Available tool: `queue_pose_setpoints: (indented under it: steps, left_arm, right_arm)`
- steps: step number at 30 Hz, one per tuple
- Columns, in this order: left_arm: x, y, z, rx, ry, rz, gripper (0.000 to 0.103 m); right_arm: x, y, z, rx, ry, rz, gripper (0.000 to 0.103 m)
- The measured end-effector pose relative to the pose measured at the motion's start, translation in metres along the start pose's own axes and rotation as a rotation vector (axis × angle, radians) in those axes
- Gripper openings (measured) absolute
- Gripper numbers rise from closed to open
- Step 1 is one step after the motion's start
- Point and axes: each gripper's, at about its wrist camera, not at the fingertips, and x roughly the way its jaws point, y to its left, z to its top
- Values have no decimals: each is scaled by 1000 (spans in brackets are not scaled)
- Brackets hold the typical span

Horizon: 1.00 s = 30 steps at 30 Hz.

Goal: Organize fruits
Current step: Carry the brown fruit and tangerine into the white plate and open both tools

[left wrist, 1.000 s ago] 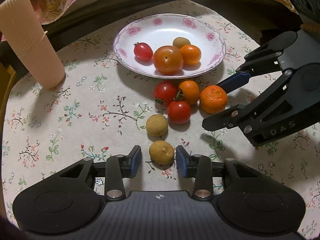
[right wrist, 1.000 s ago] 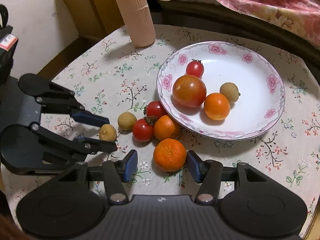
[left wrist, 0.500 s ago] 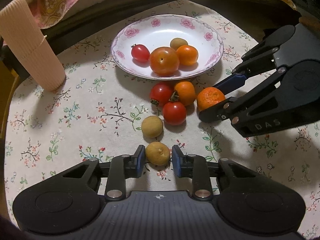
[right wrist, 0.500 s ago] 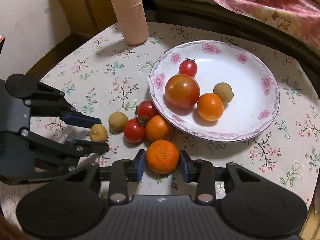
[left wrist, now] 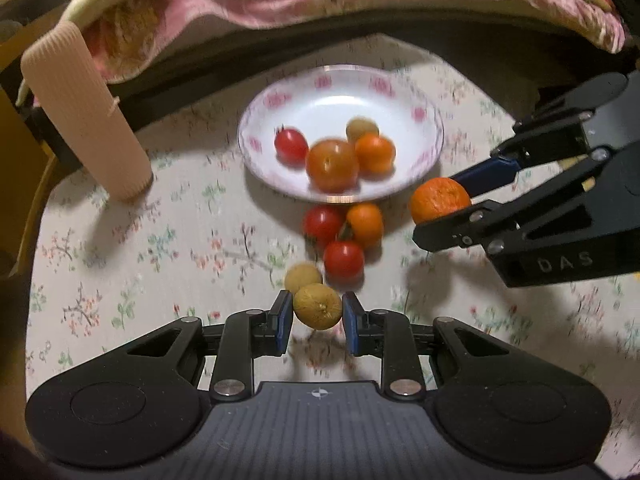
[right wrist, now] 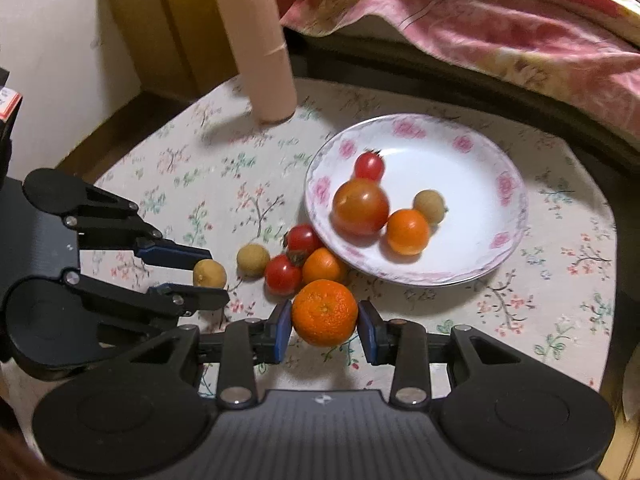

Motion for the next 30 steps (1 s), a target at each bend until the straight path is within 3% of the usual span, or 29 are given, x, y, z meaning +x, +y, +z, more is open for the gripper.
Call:
queue_pose_setpoints:
  steps: [9, 30]
  left_arm:
    - [4, 3, 33, -28, -46, -2, 34]
    - [36, 11, 81, -95, -77, 16, 34]
  right_arm:
    - [-13, -15, 18, 25, -17, -54, 36]
    - [10, -60, 46, 127, -54, -94, 36]
